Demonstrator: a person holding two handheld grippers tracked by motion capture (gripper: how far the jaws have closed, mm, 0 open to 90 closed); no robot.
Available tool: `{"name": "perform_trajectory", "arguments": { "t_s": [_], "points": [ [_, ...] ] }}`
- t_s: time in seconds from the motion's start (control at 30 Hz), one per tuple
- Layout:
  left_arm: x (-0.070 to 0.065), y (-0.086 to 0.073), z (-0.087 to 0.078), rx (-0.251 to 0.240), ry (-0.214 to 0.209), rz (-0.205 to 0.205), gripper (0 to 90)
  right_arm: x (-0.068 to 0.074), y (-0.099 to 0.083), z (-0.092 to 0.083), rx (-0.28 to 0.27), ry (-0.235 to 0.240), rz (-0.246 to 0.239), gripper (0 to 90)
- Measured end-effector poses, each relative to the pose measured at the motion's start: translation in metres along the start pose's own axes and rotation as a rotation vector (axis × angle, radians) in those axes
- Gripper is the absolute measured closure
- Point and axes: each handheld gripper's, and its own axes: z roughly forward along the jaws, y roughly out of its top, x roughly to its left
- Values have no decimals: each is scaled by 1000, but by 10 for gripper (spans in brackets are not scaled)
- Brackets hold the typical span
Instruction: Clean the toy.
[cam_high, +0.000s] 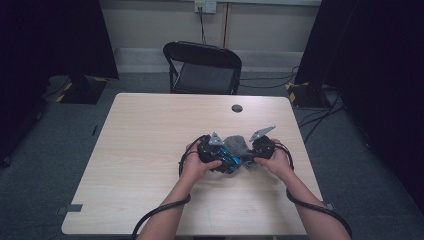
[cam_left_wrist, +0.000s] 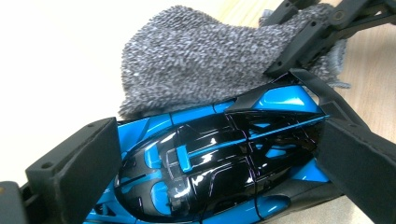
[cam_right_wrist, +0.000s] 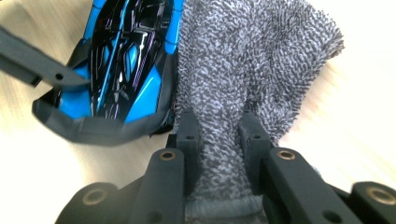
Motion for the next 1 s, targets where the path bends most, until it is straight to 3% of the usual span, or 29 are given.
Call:
{"name": "perform_trajectory", "arguments": {
  "t_s": [0.63, 1.0],
  "points": [
    [1, -2, 0, -13, -1, 4, 0, 5, -35, -26, -34, 3, 16, 742],
    [1, -2, 0, -19, 0, 4, 0, 6, -58, -45, -43, 0, 50, 738]
  ]
}}
